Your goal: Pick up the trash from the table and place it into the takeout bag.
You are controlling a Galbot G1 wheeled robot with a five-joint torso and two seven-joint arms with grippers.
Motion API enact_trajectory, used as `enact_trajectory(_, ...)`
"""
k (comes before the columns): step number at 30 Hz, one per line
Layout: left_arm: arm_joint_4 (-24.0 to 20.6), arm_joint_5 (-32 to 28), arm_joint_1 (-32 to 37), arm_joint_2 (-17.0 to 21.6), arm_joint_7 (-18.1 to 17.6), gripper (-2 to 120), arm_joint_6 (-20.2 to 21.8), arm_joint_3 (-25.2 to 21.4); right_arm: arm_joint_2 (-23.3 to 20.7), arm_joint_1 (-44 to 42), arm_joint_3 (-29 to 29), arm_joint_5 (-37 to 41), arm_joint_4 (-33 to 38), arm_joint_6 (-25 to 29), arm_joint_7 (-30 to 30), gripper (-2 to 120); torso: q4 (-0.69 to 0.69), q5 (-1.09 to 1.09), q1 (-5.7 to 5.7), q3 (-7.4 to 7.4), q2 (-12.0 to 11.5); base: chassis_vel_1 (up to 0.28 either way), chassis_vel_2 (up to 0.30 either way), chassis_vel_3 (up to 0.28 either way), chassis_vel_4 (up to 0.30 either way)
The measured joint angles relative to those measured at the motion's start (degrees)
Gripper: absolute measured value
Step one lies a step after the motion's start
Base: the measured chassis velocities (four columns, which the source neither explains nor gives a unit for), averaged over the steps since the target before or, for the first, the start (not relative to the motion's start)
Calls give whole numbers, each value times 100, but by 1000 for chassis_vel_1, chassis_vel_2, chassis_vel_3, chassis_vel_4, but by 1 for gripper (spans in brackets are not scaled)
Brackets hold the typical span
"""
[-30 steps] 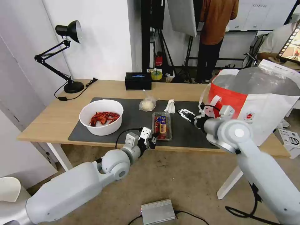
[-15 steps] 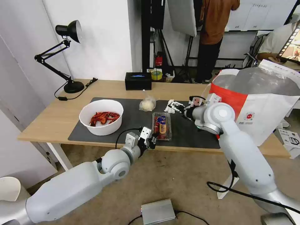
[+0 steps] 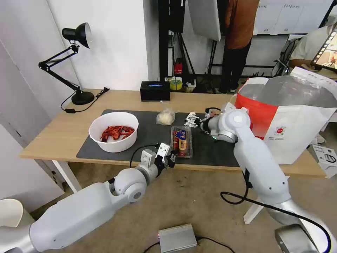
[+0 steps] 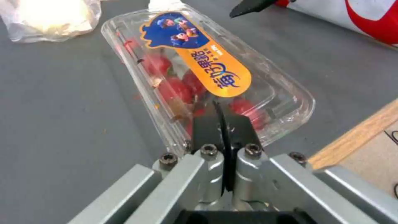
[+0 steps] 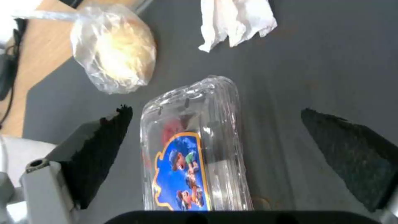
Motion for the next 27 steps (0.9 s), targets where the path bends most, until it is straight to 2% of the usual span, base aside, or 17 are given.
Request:
enact_trajectory(7,-9,-14,20,2,-12,0,0,-23,119,109,-44,151,-178,-58,393,100,0,0,0,0,0,0,0,0,0)
enact_trajectory(27,5,-43,16,-23,-15,0,-1,-17,596,323,-181,27,-459,-181,868,100,0,1,0,0,0,0,0,0,0)
